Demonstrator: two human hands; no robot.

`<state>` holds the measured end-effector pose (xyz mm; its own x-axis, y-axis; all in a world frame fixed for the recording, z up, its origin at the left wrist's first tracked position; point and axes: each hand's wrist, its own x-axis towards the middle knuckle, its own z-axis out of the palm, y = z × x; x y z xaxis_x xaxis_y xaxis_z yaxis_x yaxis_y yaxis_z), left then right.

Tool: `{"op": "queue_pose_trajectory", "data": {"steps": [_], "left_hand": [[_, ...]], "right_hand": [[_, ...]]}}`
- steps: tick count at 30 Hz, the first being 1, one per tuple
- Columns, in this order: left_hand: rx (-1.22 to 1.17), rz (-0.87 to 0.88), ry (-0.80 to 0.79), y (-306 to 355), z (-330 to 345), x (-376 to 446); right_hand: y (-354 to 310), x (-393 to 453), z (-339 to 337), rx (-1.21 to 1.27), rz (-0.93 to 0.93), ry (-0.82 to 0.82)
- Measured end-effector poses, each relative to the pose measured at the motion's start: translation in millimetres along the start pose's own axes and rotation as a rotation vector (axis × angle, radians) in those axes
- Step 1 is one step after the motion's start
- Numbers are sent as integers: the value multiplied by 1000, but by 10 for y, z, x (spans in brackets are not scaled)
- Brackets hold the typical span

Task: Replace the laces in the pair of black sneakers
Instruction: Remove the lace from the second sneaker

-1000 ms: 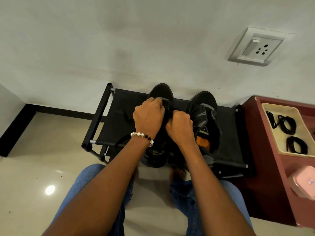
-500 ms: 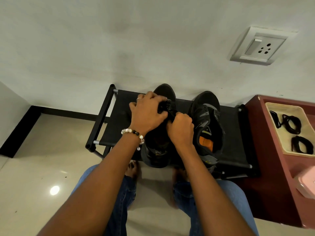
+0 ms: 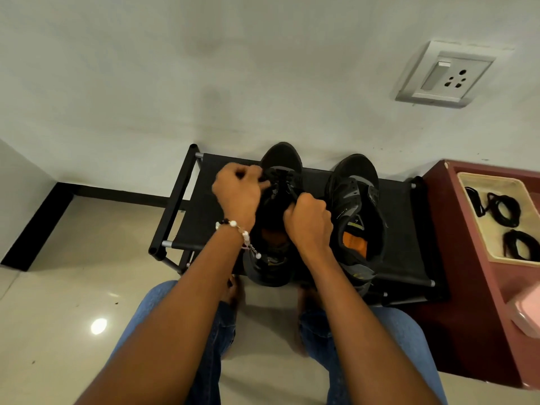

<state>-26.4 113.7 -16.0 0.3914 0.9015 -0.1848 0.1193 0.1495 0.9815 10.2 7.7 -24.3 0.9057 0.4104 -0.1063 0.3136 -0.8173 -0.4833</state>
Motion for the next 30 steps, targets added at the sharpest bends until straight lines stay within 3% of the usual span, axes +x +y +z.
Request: {"op": "queue_pose_trajectory", "data": {"steps": [2, 4, 7, 9, 12, 15, 19, 21, 24, 30], "left_hand": [[-264, -251, 19, 42, -63, 53], [-106, -243, 6, 29, -97, 92], [379, 171, -46, -4, -131, 138], [611, 437, -186, 39, -135, 146], [1008, 659, -376, 45, -95, 61], [1232, 847, -318, -101, -35, -12], [1182, 954, -165, -147, 29, -5], [1069, 896, -145, -148, 37, -23], [838, 634, -135, -103, 17, -35], [103, 188, 134, 111, -159, 134]], "right_hand": [[4, -1, 1, -5, 3, 3], [12, 7, -1, -2, 8, 3], [7, 13, -7, 1, 5, 7], [-4, 11, -16, -11, 1, 0], [-18, 6, -33, -43, -7, -22], [-16, 2, -42, -54, -7, -27], [-11, -1, -43, -59, 2, -33], [-15, 1, -34, -58, 8, -23], [-23, 5, -17, -49, 15, -18], [-16, 15, 10, -35, 27, -3]]}}
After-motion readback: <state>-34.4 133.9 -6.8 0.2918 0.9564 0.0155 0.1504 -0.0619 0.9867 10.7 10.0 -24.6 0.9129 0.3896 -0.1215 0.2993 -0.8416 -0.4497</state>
